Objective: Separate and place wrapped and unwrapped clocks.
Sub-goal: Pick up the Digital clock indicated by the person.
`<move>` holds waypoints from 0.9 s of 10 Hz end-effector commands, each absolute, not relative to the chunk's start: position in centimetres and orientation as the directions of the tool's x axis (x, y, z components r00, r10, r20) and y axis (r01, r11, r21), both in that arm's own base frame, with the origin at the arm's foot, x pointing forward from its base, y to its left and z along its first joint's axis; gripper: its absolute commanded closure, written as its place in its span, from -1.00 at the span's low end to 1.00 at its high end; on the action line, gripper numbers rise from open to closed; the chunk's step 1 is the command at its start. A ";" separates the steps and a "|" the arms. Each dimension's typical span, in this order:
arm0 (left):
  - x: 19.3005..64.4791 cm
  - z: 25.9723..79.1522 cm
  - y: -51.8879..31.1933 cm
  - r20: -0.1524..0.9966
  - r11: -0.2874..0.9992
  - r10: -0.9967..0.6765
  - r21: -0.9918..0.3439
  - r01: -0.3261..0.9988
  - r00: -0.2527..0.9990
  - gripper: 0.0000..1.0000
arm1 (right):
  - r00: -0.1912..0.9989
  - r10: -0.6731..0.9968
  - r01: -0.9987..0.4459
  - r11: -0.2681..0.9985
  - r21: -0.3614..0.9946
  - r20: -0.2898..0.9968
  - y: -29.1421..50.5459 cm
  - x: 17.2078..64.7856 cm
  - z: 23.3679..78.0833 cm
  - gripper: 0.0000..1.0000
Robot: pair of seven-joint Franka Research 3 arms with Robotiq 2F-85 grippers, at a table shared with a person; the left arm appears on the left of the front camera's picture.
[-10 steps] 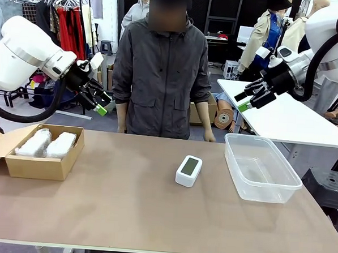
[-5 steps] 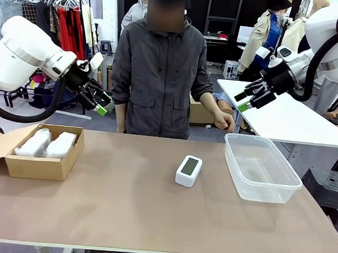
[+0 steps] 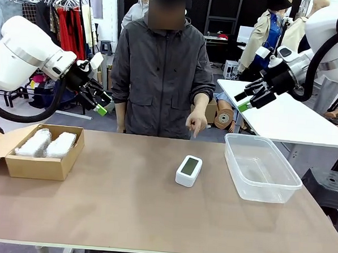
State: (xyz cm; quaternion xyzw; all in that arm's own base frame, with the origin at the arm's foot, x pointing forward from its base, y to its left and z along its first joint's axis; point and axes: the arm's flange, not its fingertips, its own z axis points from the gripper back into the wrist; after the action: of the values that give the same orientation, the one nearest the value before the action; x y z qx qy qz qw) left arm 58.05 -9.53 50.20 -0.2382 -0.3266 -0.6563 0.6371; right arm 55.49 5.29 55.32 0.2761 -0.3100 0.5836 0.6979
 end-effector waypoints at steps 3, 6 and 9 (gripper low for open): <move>57.9 50.2 -9.4 0.727 0.021 -0.682 0.132 0.991 -0.083 -1.00 | 0.123 0.644 -0.986 0.168 0.017 0.755 5.3 55.5 55.5 -1.00; 57.9 50.2 -9.4 0.727 0.021 -0.682 0.132 0.991 -0.083 -1.00 | 0.123 0.644 -0.986 0.168 0.017 0.755 5.3 55.5 55.5 -1.00; 57.9 50.2 -9.4 0.727 0.021 -0.682 0.132 0.991 -0.083 -1.00 | 0.123 0.644 -0.986 0.168 0.017 0.755 5.3 55.5 55.5 -1.00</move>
State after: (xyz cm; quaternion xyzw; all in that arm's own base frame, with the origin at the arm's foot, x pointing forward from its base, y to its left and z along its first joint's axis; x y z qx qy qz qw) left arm 58.05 -9.53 50.20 -0.2382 -0.3266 -0.6563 0.6371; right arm 55.49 5.29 55.32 0.2761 -0.3100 0.5836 0.6979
